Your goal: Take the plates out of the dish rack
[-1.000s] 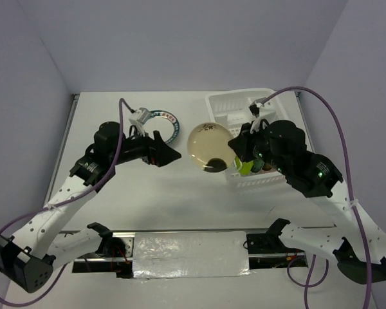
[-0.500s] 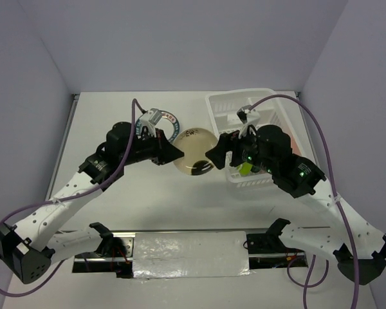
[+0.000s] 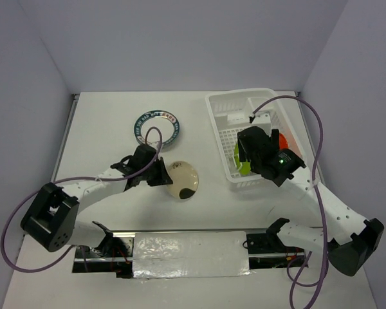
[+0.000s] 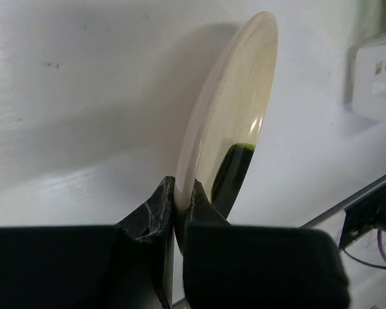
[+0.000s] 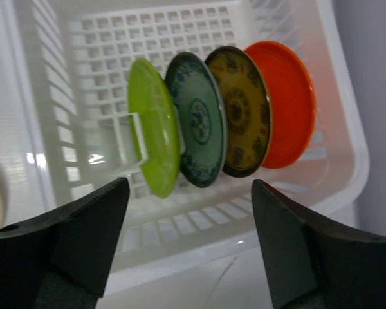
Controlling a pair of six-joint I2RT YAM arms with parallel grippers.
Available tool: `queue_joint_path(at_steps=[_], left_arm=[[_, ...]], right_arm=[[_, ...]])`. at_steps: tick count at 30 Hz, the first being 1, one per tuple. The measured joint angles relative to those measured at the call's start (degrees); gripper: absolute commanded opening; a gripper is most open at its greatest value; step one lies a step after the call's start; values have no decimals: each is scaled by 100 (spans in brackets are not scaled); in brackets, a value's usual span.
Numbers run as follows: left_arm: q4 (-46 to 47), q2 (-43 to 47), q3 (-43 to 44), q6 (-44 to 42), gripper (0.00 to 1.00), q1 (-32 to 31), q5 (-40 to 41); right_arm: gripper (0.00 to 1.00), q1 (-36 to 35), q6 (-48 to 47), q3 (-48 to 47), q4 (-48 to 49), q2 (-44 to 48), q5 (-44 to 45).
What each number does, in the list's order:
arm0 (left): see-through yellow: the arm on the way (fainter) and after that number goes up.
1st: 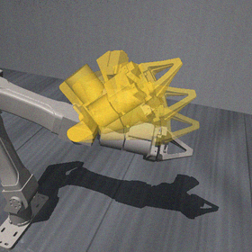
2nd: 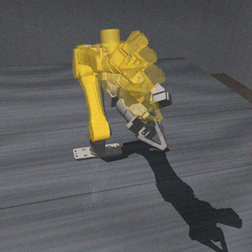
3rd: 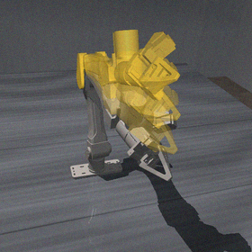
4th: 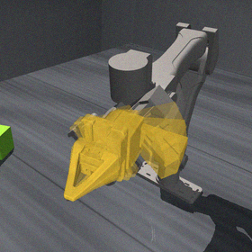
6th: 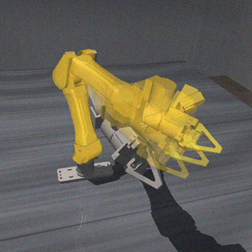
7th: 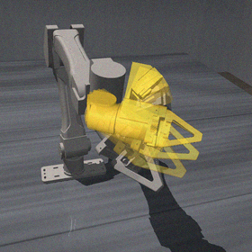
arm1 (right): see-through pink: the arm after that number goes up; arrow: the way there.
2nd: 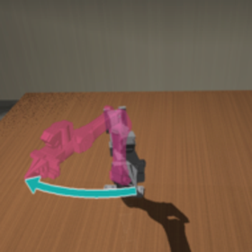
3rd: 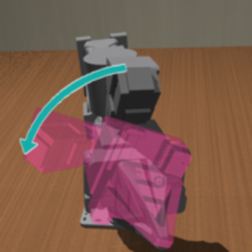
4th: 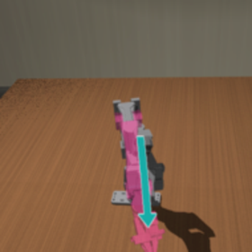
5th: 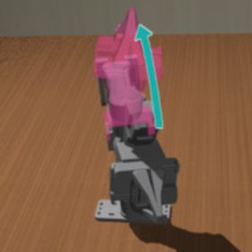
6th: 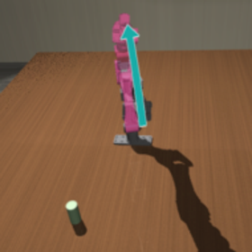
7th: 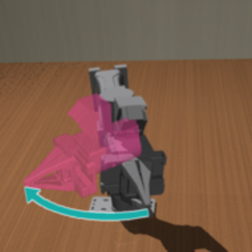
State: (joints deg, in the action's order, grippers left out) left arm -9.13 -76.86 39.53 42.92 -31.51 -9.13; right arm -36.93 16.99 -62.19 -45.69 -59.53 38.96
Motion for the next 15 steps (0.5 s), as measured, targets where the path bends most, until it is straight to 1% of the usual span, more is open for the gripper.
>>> queue_joint_path(at_steps=[1,2,3,4,5,6,7,9,10,13,15], left_arm=[[157,-50,-26,48,22,9,-13],[315,-109,-63,92,29,22,-26],[461,-166,-101,127,38,26,-61],[564,-229,-153,133,66,28,-22],[612,-291,-243,149,77,31,28],[592,-330,-321,199,87,31,55],[549,-343,-420,299,99,31,131],[527,-186,-415,354,100,46,269],[431,-92,-420,382,100,46,378],[-59,264,-498,398,100,48,704],[-496,691,-527,393,100,48,935]], right_arm=[[79,39,-57,48,-24,-52,79],[75,68,-114,81,-26,-92,125],[73,90,-184,87,-26,-144,157],[72,116,-232,85,-2,-203,190],[68,146,-302,85,28,-286,219],[67,168,-345,83,50,-356,229],[65,210,-391,81,74,-476,240],[63,262,-483,74,146,-726,245],[59,286,-533,68,190,-874,249],[53,348,-662,50,286,-1298,247],[47,391,-748,7,334,-1591,260]])
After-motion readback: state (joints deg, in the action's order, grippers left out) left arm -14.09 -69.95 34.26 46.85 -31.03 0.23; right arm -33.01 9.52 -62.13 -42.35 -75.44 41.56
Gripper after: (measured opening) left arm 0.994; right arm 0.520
